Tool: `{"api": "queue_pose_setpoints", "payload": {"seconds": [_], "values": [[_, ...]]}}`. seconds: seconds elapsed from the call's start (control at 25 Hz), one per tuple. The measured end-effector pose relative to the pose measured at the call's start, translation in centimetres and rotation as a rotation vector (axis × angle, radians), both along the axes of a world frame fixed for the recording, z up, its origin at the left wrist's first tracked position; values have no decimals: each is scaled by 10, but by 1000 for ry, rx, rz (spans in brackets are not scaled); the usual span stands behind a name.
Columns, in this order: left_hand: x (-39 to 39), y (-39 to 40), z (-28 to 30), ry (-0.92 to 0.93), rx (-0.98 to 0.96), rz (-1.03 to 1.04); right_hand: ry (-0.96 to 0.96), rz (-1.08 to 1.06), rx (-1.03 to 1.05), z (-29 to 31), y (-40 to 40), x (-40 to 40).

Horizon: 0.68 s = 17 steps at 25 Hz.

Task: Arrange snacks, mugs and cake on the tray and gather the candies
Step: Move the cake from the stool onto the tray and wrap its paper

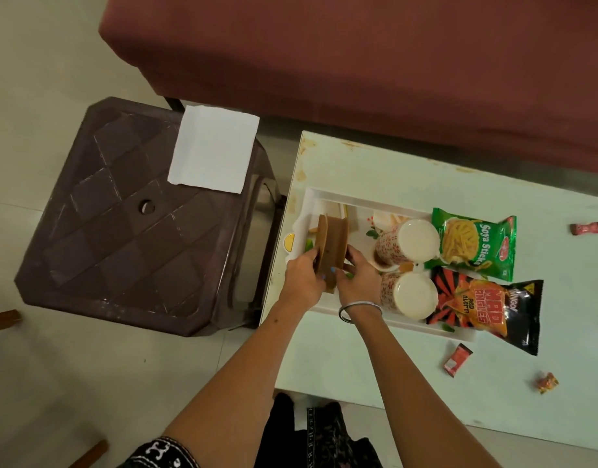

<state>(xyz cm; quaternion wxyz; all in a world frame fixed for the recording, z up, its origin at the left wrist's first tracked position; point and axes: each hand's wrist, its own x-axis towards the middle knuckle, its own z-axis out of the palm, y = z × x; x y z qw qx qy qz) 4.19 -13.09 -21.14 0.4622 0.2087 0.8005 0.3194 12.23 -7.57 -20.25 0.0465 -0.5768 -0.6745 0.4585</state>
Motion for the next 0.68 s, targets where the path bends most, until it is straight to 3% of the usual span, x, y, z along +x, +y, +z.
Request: {"api": "queue_pose_setpoints", "payload": {"seconds": [0.48,0.68], "values": [[2,-2,-10,4,43,35,50,-57,-31,-12,-4,0],[-7,-12,6,23,67,47,-57,-112,-11,1,-9,1]]}}
